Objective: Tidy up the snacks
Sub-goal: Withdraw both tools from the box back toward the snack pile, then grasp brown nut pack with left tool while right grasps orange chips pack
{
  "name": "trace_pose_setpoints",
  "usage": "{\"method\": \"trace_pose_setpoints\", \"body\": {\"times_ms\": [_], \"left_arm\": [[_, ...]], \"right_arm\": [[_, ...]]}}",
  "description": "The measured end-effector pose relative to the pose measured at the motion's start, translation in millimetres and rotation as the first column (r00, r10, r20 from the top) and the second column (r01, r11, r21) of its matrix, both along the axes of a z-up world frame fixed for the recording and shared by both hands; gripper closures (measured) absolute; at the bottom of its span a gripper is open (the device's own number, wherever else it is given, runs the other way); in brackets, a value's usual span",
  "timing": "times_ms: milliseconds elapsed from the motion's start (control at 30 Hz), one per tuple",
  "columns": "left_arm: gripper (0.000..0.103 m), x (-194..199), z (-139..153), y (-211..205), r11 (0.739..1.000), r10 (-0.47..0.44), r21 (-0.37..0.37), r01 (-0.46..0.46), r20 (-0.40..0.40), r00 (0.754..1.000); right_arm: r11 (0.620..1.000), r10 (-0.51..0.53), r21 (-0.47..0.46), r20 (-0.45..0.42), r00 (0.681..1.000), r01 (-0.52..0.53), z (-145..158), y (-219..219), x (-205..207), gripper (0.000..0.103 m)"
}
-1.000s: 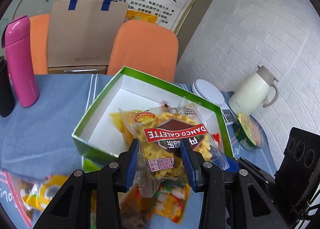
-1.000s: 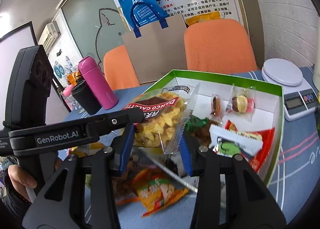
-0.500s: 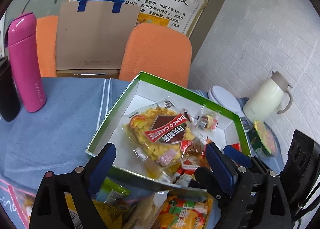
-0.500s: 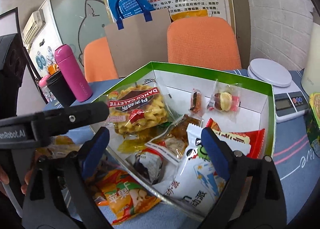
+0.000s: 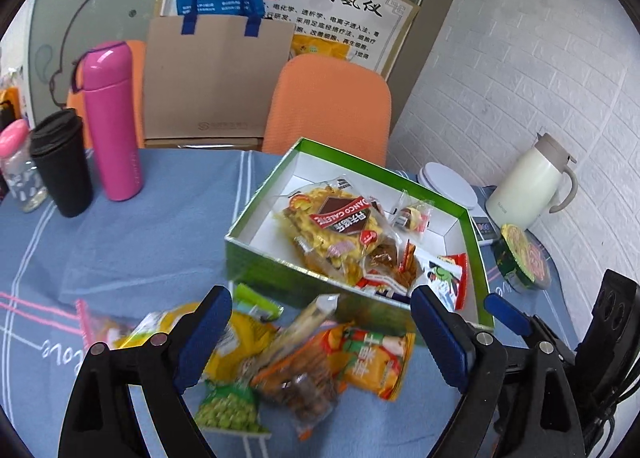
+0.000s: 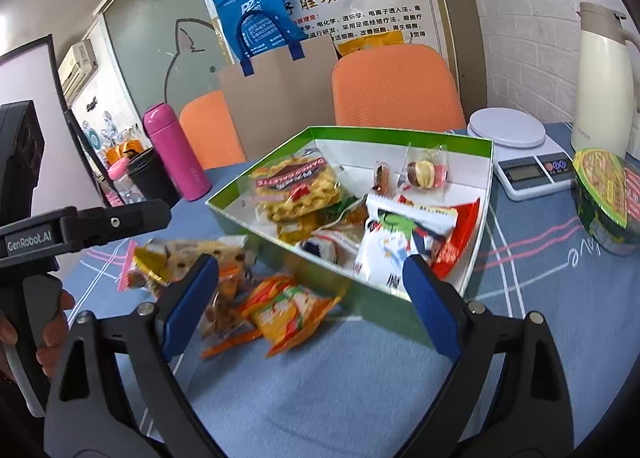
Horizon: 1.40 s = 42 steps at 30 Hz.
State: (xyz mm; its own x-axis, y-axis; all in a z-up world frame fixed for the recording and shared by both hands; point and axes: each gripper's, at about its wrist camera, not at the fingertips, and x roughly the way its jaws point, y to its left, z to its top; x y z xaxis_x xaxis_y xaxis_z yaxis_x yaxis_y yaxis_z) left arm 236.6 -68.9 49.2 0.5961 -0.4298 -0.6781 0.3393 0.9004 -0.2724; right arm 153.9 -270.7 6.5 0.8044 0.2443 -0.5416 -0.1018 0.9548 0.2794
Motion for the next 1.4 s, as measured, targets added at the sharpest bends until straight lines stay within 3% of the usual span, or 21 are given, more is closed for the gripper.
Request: {"method": "trace_pose_setpoints", "body": {"times_ms": [167,333,467,633,700,733,833,867,933,1333,1367,1400], "left_arm": [[0.01,-33,-6,17,0.999,0.03,-0.025,-0.03,0.014,0.999],[0.01,-60,-32,19,0.999,0.039,-0.031,-0.039,0.004,0.999],[0.011,-56,-59,13,0.999,0.035,-0.017,-0.037,-0.065,0.997],[0.012,-41,-74,2,0.997,0.078,0.021,-0.076,-0.087,0.993],[0.012,-38,-75,-4,0.996,0.089,0.034,-0.087,-0.077,0.993],[0.014,-37,-75,-7,0.995,0.093,0.049,-0.09,-0.067,0.993],[0.048,-33,-82,-13,0.991,0.09,0.109,-0.083,-0.06,0.994],[0.056,-33,-84,-12,0.992,0.081,0.098,-0.074,-0.071,0.994],[0.063,-35,-87,-6,0.996,0.065,0.061,-0.06,-0.094,0.993],[0.065,-89,-89,40,0.998,0.03,-0.055,-0.038,-0.136,0.99],[0.065,-91,-88,42,0.997,0.026,-0.064,-0.035,-0.136,0.99],[0.065,-92,-88,44,0.998,0.024,-0.062,-0.033,-0.137,0.99]], "right_arm": [[0.999,0.009,-0.038,-0.039,0.999,-0.011,-17,8,-22,0.01],[0.999,-0.01,-0.041,-0.097,0.995,0.007,-36,-1,-37,0.01],[0.999,-0.043,-0.011,-0.119,0.992,0.042,-44,-12,-45,0.01],[0.999,-0.039,-0.003,-0.118,0.992,0.039,-43,-13,-46,0.011],[1.0,-0.03,-0.004,-0.118,0.993,0.029,-43,-10,-46,0.018],[1.0,-0.025,-0.008,-0.118,0.993,0.025,-43,-9,-46,0.019],[1.0,-0.014,-0.013,-0.122,0.992,0.013,-43,-5,-44,0.026],[1.0,-0.013,-0.013,-0.125,0.992,0.011,-43,-4,-42,0.03],[1.0,-0.008,-0.014,-0.129,0.992,0.006,-43,-1,-39,0.032],[1.0,0.008,0.028,-0.18,0.984,-0.003,-49,28,25,0.033],[1.0,0.01,0.018,-0.19,0.982,-0.007,-52,31,30,0.036],[1.0,0.014,0.015,-0.202,0.979,-0.011,-55,33,33,0.047]]}}
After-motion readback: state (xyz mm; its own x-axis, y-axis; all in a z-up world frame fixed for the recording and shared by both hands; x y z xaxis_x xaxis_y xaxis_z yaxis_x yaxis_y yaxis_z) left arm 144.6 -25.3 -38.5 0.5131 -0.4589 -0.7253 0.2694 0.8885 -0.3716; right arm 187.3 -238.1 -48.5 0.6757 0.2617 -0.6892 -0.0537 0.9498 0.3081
